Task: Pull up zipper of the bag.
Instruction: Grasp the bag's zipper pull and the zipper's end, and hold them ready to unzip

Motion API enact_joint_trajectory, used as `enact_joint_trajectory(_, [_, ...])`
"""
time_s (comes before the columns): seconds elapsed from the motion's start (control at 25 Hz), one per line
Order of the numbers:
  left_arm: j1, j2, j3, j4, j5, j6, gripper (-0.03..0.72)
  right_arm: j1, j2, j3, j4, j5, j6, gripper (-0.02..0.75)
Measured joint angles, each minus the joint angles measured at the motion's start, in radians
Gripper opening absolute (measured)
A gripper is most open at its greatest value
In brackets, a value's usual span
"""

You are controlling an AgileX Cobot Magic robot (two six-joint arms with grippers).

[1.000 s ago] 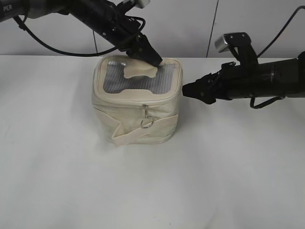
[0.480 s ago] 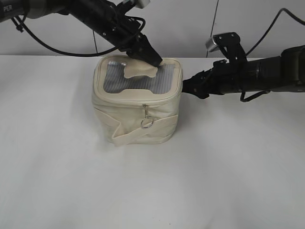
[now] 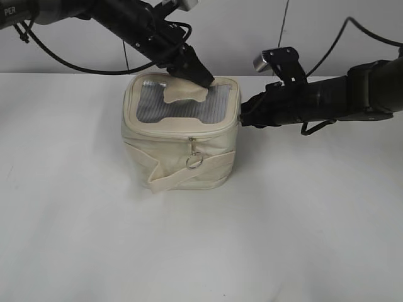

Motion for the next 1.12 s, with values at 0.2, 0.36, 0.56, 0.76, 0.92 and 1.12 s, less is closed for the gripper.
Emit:
enact_joint_trajectory(0.2, [0.000, 0.000, 0.000, 0.001, -0.008, -0.031, 0.050, 0.000, -0.046, 0.053, -0.008, -0.019, 0.094, 0.008])
enact_joint_trajectory(0.36, [-0.003, 0.002, 0.000, 0.004, -0.027, -0.084, 0.050, 0.000, -0.155, 0.186, 0.001, -0.029, 0.109, 0.008])
enact_joint_trajectory(0.56, [-0.011, 0.002, 0.000, 0.009, -0.049, -0.178, 0.050, 0.000, -0.287, 0.347, 0.013, -0.028, 0.125, 0.008])
enact_joint_trajectory(0.76, [-0.014, 0.003, 0.000, 0.013, -0.082, -0.255, 0.050, 0.001, -0.384, 0.455, 0.009, 0.049, 0.179, 0.008])
enact_joint_trajectory(0.92, [-0.017, 0.003, 0.000, 0.015, -0.118, -0.338, 0.050, 0.055, -0.395, 0.469, 0.005, 0.092, 0.226, 0.008])
enact_joint_trajectory(1.12, [-0.030, 0.003, 0.000, 0.031, -0.138, -0.375, 0.050, 0.199, -0.391, 0.419, 0.042, 0.024, 0.246, 0.008])
